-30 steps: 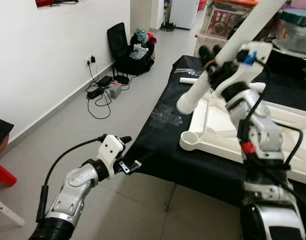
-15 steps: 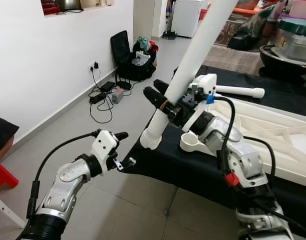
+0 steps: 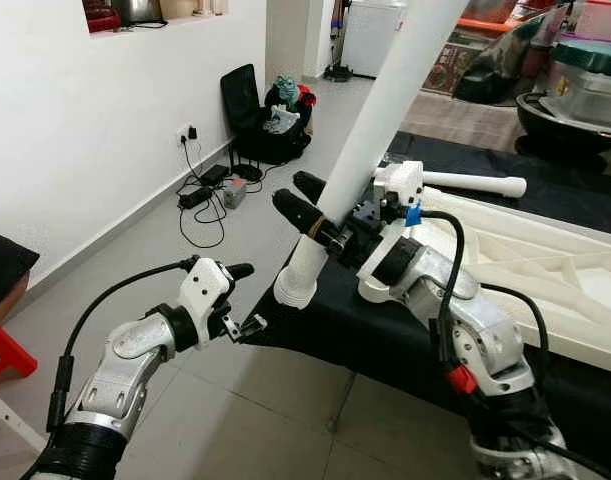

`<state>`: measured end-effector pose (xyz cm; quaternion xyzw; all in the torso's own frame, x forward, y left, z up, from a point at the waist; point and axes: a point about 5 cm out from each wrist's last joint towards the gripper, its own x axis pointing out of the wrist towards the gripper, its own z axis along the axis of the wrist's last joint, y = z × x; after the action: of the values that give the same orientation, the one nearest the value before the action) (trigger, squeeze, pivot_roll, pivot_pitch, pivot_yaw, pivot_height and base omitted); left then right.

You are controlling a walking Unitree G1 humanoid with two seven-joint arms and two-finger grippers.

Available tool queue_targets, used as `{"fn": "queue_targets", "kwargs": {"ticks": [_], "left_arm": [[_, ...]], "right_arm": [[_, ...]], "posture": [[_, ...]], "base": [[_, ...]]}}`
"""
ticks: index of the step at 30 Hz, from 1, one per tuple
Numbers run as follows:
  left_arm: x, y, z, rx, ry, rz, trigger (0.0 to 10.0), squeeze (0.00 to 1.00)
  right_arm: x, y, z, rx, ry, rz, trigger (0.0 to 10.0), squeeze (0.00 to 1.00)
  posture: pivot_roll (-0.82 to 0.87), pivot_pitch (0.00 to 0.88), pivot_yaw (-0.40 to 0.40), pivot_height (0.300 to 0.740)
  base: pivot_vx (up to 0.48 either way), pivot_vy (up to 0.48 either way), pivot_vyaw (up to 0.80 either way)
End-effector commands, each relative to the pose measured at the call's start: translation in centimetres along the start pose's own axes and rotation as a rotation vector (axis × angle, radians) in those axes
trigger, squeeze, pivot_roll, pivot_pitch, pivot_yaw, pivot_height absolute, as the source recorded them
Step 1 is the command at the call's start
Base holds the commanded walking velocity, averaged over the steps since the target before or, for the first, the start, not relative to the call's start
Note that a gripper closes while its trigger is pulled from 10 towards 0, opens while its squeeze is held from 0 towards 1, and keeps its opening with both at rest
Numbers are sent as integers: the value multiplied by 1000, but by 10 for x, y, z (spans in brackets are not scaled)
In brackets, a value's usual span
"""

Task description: Building children table

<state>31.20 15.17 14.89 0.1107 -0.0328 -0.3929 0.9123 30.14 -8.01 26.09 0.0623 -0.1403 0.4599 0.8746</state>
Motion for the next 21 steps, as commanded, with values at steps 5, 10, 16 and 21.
{"fn": "queue_targets", "kwargs": {"ticks": [5, 10, 16, 21], "left_arm": [[22, -10, 15, 1, -58, -77, 10000, 0], [29, -20, 16, -6, -69, -115, 10000, 0], [30, -23, 16, -10, -72, -122, 10000, 0], [26, -21, 10, -19, -53, -111, 10000, 0]], "right_arm": [[19, 34, -14, 91, 26, 164, 10000, 0], [26, 35, -13, 95, 15, 169, 10000, 0], [28, 36, -13, 101, 15, 174, 10000, 0], [28, 38, -13, 108, 14, 184, 10000, 0]], "posture": [[64, 0, -66, 740], [64, 0, -68, 740], [68, 0, -72, 740], [67, 0, -73, 740]], "base": [[0, 0, 0], [0, 0, 0], [0, 0, 0], [0, 0, 0]]}}
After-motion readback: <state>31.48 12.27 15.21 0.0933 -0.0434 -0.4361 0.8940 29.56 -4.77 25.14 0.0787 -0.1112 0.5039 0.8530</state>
